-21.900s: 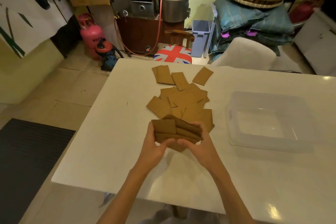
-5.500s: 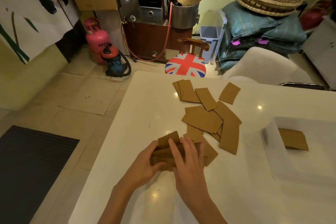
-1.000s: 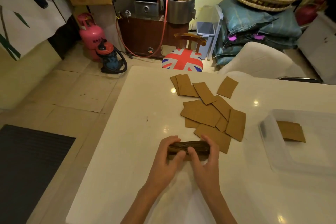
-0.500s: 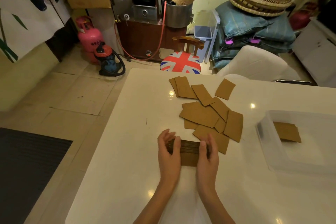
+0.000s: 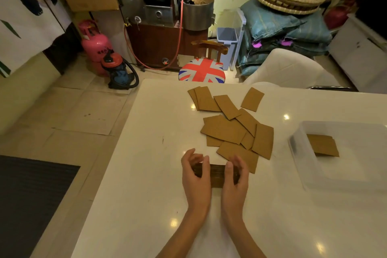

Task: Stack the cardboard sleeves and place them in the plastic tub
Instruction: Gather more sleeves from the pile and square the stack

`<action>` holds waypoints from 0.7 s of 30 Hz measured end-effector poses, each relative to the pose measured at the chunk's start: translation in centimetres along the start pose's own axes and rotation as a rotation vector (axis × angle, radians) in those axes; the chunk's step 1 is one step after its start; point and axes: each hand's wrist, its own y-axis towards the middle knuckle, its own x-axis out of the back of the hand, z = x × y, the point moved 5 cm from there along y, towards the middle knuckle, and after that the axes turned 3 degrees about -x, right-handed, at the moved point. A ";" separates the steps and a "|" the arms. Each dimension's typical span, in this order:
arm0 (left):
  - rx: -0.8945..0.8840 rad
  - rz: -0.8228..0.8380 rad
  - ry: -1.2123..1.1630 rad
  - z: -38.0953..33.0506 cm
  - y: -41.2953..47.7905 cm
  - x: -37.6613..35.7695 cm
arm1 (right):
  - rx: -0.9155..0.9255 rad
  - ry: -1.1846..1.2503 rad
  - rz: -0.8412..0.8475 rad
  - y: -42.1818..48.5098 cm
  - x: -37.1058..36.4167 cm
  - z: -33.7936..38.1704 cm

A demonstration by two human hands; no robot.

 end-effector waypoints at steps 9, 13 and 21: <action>0.087 0.129 0.117 -1.5 -1.1 -1.2 | 0.053 -0.113 -0.078 1.2 0.4 0.9; 0.308 0.518 -0.050 -3.6 -2.5 -1.0 | 0.249 -0.180 0.195 5.4 0.5 5.3; 0.445 1.099 -0.108 -7.1 0.2 -2.3 | 0.348 -0.213 0.720 4.2 -2.8 11.1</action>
